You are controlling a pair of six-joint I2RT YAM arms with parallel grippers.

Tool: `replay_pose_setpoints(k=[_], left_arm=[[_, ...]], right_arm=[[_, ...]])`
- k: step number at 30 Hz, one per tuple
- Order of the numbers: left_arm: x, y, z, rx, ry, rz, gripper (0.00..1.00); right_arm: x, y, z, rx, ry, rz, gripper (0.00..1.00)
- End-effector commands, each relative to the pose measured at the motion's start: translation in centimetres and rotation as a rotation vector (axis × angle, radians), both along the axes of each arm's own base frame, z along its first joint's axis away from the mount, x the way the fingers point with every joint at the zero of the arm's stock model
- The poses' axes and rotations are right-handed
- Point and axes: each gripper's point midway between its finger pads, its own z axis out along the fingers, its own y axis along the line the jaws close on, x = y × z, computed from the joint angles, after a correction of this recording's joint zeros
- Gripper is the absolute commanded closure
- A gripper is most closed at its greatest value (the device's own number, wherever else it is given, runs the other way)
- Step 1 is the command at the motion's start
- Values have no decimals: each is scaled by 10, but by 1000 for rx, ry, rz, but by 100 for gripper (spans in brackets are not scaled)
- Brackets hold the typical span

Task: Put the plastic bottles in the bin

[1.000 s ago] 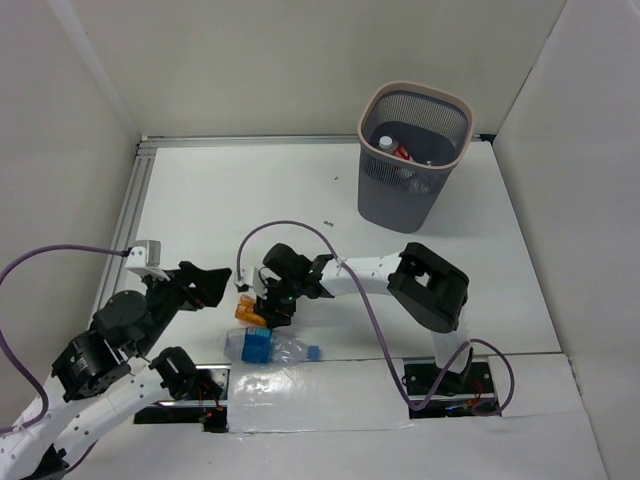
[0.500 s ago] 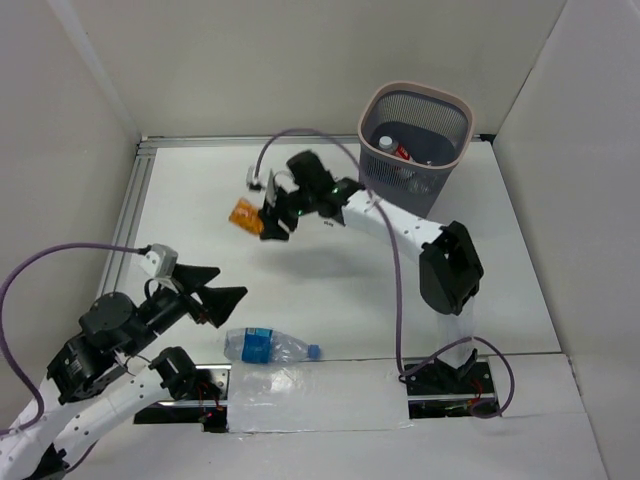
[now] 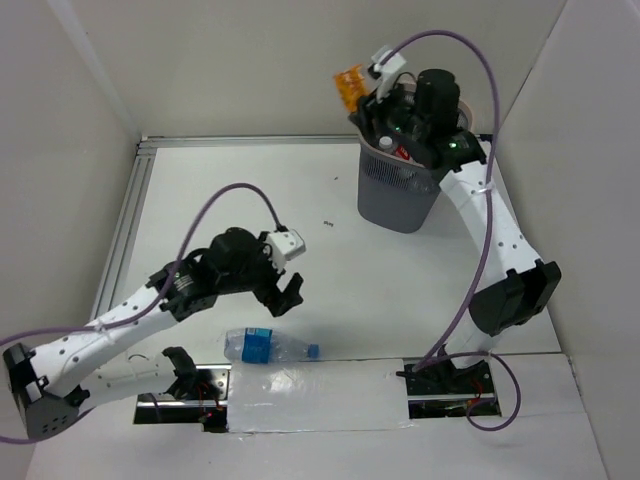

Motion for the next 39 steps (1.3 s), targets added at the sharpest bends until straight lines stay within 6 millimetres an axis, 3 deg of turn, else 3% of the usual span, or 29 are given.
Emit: replay_pose_setpoints(k=[1, 2, 3, 4, 6, 7, 9, 13, 17, 22, 26, 30, 36, 39], left_arm=[[-9, -20, 9, 43, -103, -194, 0], [-16, -27, 3, 64, -124, -249, 0], [-21, -31, 0, 76, -129, -283, 0], [-27, -35, -11, 103, -115, -316, 0], [-43, -45, -23, 142, -122, -388, 0], [-49, -47, -31, 165, -120, -411, 0], [-63, -56, -43, 201, -104, -467, 0], [-79, -59, -68, 268, -38, -520, 0], [-71, -53, -94, 396, 11, -493, 0], [-64, -40, -128, 509, -3, -510, 0], [-69, -28, -155, 577, 38, -528, 0], [-69, -21, -167, 601, 52, -529, 0], [-66, -5, -197, 708, 93, -558, 0], [-65, -2, -202, 730, 101, -555, 7]], right_arm=[[26, -55, 7, 24, 1, -206, 82], [34, -73, -6, 10, 38, -245, 81], [36, -80, -6, 11, 39, -255, 78], [41, -87, -21, 7, 87, -265, 75], [48, -110, -29, 5, 117, -298, 30], [46, -111, -41, 1, 163, -272, 0], [44, -128, -41, 11, 181, -248, 0], [20, -139, -30, 70, 175, -166, 0], [-7, -138, -28, 105, 175, -76, 0], [-35, -154, -22, 129, 160, -74, 0], [-46, -168, -16, 144, 148, -89, 0], [-52, -180, -17, 158, 152, -108, 0], [-60, -181, -21, 191, 182, -94, 0], [-65, -180, -23, 192, 185, -94, 0]])
